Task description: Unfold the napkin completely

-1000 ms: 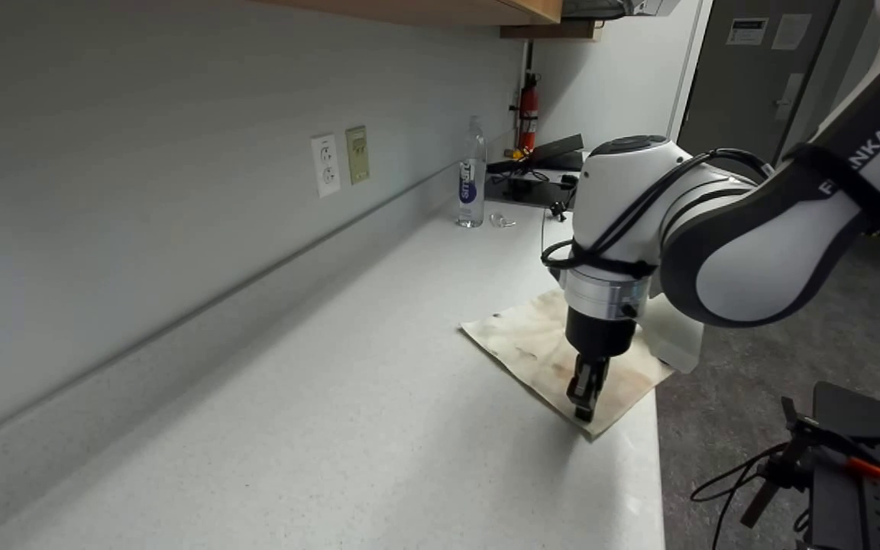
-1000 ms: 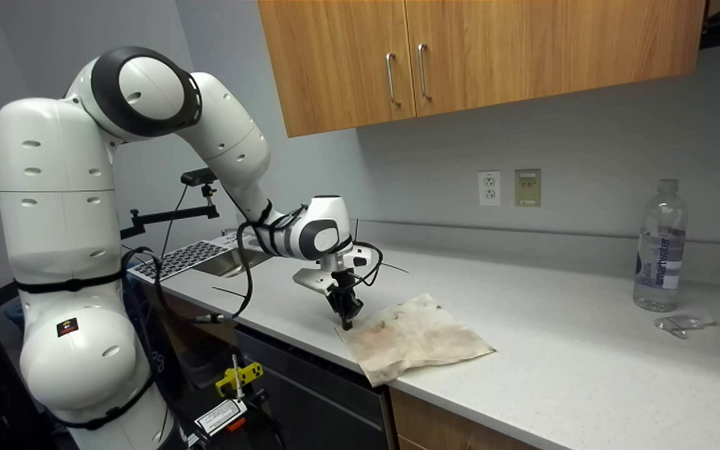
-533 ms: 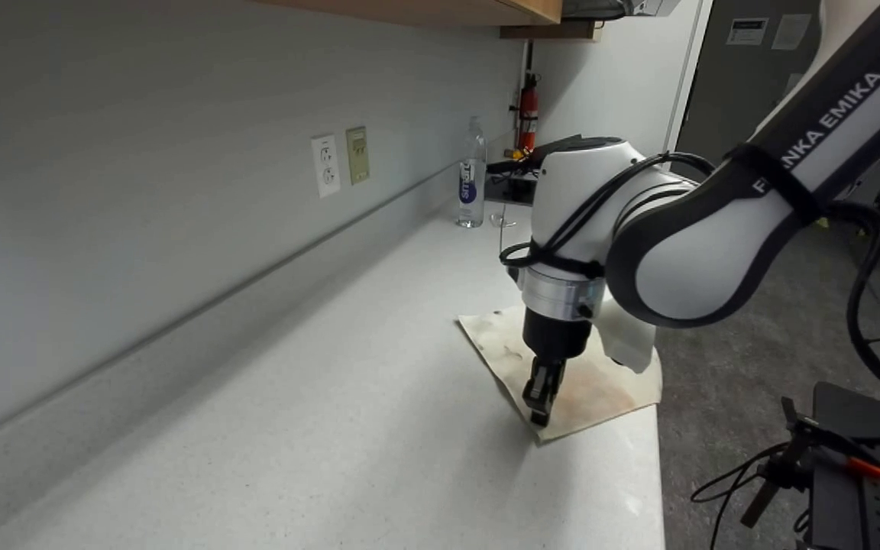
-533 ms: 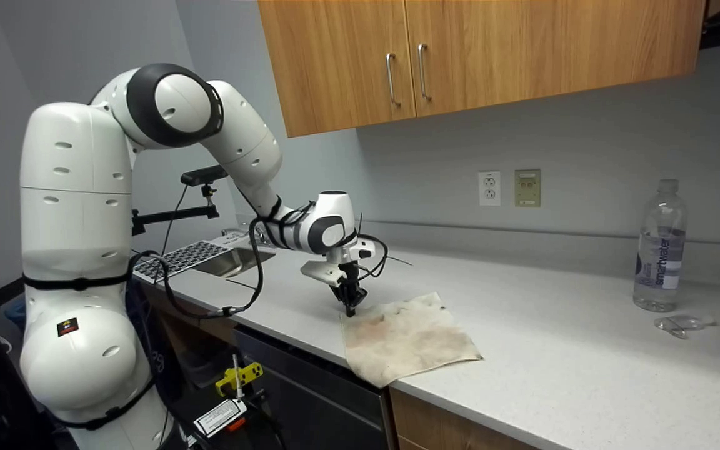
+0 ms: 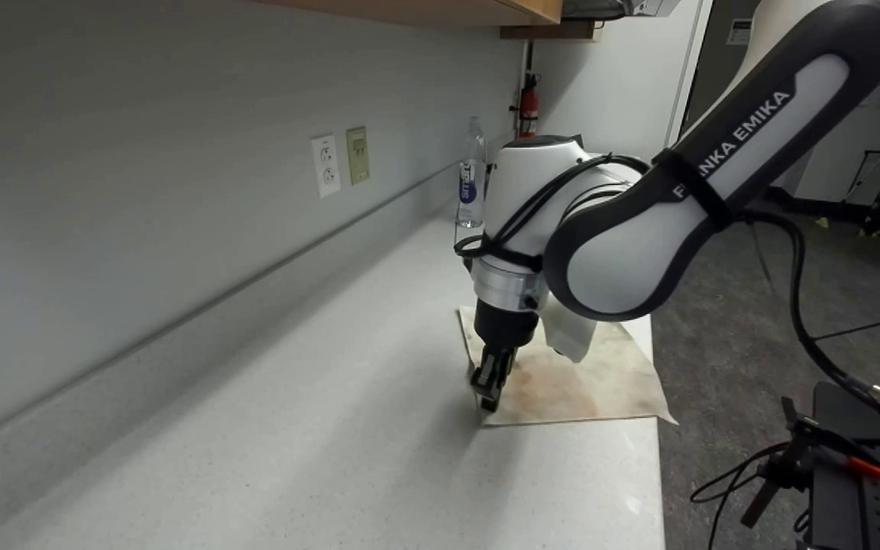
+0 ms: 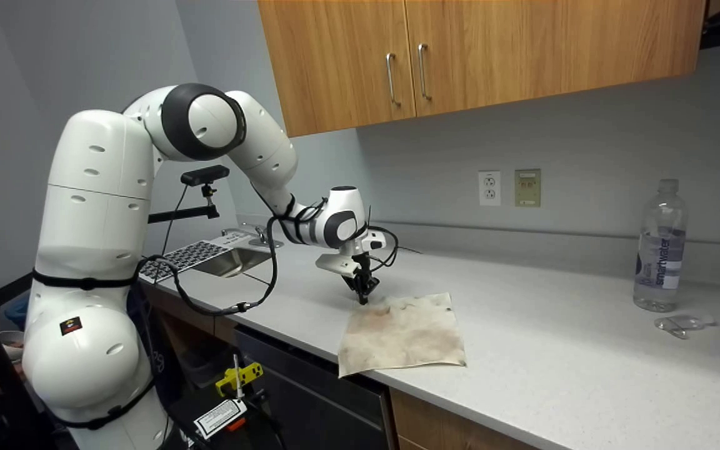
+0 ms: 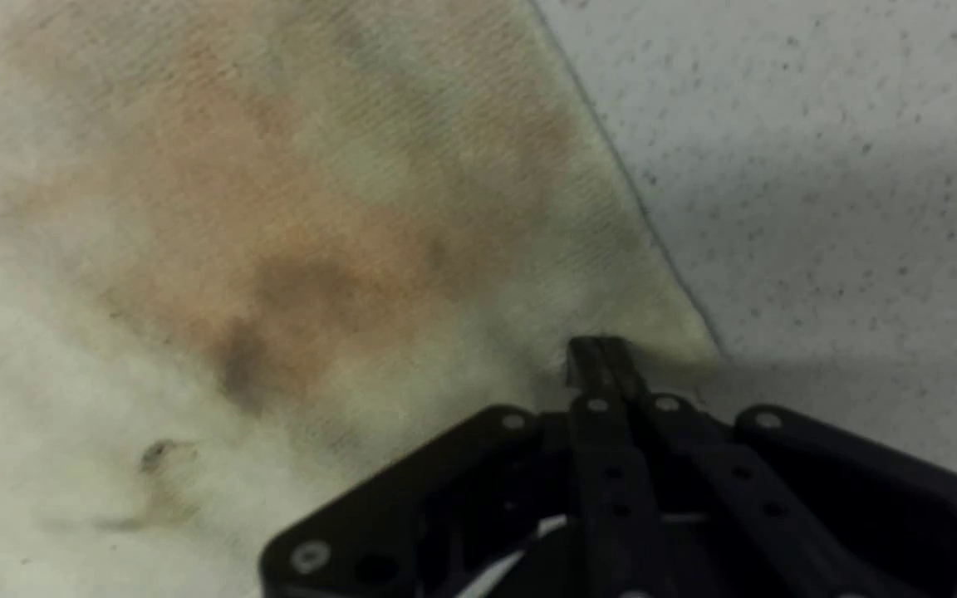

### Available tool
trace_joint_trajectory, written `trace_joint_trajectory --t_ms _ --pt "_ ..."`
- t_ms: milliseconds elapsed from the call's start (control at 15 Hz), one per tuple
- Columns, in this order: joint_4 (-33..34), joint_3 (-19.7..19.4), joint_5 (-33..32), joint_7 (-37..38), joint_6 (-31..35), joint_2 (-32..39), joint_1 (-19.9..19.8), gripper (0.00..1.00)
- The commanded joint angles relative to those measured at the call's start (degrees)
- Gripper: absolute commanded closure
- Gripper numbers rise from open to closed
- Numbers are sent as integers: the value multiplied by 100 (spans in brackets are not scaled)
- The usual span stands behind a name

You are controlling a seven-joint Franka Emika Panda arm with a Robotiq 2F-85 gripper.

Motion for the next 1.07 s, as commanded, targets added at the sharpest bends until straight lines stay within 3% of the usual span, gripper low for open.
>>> trace_joint_trajectory --t_ms 0,467,1000 --pt "728 -211 -105 -56 -113 507 142 100" --pt "1756 -437 -41 12 -142 1187 128 100" --pt "2311 -151 225 -21 -186 1502 176 100"
